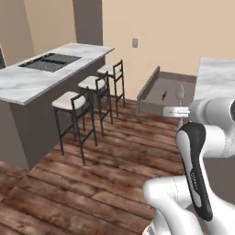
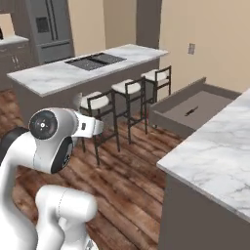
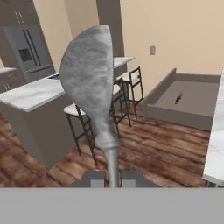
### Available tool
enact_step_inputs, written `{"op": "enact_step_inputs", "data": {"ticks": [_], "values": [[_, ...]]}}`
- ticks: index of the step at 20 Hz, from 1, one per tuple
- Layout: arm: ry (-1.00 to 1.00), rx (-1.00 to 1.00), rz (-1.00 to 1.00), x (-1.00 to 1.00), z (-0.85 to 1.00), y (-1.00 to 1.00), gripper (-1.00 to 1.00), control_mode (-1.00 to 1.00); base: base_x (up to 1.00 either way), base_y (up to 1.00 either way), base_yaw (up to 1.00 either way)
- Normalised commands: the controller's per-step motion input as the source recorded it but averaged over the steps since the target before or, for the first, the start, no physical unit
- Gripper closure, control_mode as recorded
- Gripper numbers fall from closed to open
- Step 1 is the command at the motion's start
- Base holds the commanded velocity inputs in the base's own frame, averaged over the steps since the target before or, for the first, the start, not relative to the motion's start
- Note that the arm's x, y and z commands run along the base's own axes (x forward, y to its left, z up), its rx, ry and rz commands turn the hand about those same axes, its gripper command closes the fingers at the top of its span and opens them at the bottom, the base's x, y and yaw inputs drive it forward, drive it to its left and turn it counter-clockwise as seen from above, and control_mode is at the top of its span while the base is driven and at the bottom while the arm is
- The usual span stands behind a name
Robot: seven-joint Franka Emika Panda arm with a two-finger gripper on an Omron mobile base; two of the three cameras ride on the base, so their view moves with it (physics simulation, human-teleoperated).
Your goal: Pick up the metallic utensils from the counter and place them in the open drawer. Make sure not to pick up any wooden utensils.
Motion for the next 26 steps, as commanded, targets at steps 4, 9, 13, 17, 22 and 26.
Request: {"op": "enact_step_inputs", "data": {"ticks": [4, 9, 13, 17, 22, 26], "values": [[0.0, 0.0, 0.0, 0.0, 0.0, 0.0, 1.0, 1.0, 0.12, 0.93, -0.57], [0.0, 0.0, 0.0, 0.0, 0.0, 0.0, 1.0, 1.0, 0.62, 0.99, -0.55], [0.0, 0.0, 0.0, 0.0, 0.0, 0.0, 1.0, 1.0, 0.87, 1.0, -0.49], [0.0, 0.0, 0.0, 0.0, 0.0, 0.0, 1.0, 1.0, 0.99, 0.86, -0.39], [0.0, 0.0, 0.0, 0.0, 0.0, 0.0, 1.0, 1.0, 1.0, 0.06, -0.07], [0.0, 0.0, 0.0, 0.0, 0.0, 0.0, 1.0, 1.0, 0.96, 0.06, -0.06]]}}
